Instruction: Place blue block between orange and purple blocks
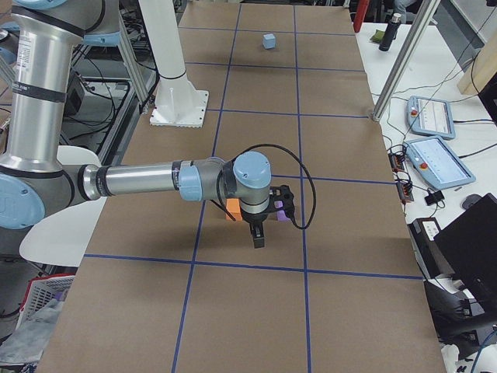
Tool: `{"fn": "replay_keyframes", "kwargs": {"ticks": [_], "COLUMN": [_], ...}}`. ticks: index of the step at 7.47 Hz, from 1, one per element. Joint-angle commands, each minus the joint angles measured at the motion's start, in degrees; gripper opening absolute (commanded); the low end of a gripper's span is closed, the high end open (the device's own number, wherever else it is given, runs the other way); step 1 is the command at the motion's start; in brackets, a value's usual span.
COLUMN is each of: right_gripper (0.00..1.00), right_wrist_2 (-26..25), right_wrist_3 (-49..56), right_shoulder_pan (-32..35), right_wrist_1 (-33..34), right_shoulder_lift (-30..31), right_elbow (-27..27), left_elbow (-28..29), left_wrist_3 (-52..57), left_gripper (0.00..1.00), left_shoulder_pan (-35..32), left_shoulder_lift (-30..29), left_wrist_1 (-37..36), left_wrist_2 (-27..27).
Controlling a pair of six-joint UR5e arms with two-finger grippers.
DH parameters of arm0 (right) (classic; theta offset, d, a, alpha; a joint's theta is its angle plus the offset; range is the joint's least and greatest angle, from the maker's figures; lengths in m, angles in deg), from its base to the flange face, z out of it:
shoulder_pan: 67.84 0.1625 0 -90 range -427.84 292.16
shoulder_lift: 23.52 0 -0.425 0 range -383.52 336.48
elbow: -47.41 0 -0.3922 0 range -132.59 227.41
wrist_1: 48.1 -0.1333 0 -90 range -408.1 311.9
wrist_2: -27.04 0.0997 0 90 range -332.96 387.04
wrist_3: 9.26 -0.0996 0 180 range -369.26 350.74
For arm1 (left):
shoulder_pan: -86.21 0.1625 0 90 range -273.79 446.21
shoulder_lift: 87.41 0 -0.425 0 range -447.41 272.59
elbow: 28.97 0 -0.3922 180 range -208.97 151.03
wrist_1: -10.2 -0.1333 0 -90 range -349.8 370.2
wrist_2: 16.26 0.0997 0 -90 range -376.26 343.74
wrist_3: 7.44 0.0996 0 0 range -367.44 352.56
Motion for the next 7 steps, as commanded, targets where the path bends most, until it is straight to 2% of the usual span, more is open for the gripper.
{"fn": "replay_keyframes", "kwargs": {"ticks": [1, 3, 5, 7], "right_gripper": [1.0, 1.0, 1.0, 1.0], "right_wrist_2": [0.04, -0.05, 0.04, 0.04], "right_wrist_3": [0.05, -0.03, -0.03, -0.03], "right_shoulder_pan": [-0.75, -1.1, -1.54, -1.72], "right_wrist_1": [-0.32, -2.76, -3.31, -3.83], "right_shoulder_lift": [0.0, 0.52, 0.62, 0.7], "right_elbow": [-0.03, -0.03, -0.03, -0.03], "left_elbow": [2.72, 3.01, 4.06, 4.68], "left_wrist_3": [-1.91, -12.79, -15.36, -27.97], "left_gripper": [1.0, 1.0, 1.0, 1.0], "left_shoulder_pan": [0.1, 0.53, 6.92, 11.24], "left_shoulder_lift": [-4.27, -4.39, -4.13, -3.86], "left_wrist_1": [-0.84, 0.56, 4.33, 8.53], "left_wrist_2": [-0.66, -3.21, -4.08, -3.84]}}
